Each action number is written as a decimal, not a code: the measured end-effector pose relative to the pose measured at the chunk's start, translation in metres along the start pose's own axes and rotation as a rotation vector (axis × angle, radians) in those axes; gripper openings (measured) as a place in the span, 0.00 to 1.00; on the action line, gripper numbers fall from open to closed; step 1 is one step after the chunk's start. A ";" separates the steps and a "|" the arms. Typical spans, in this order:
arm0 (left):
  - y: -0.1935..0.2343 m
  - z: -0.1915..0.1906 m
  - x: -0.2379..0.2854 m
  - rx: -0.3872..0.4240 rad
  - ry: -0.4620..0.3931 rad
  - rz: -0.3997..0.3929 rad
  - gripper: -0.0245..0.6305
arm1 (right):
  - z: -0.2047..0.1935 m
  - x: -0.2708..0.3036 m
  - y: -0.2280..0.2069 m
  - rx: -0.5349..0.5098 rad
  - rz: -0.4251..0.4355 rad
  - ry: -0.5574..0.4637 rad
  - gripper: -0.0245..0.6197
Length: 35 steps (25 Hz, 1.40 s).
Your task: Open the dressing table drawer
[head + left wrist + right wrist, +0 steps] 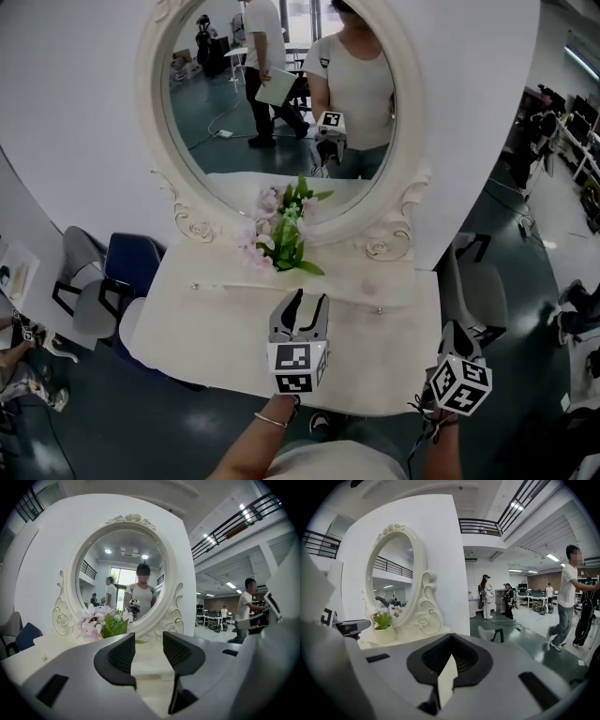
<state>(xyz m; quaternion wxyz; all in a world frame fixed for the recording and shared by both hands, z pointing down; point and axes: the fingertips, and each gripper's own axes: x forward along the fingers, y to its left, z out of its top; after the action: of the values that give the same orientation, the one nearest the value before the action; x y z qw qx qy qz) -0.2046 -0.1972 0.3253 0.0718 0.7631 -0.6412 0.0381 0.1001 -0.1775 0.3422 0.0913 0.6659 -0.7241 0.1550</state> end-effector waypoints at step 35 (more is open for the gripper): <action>-0.098 -0.030 0.052 0.017 0.112 -0.042 0.32 | -0.007 0.017 -0.107 0.068 -0.050 0.051 0.05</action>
<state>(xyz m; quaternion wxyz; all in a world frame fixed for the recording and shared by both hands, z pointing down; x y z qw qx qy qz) -0.0978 -0.2264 0.3563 0.1016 0.7737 -0.6196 0.0847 0.2041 -0.1978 0.3649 0.0907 0.6824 -0.6989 0.1939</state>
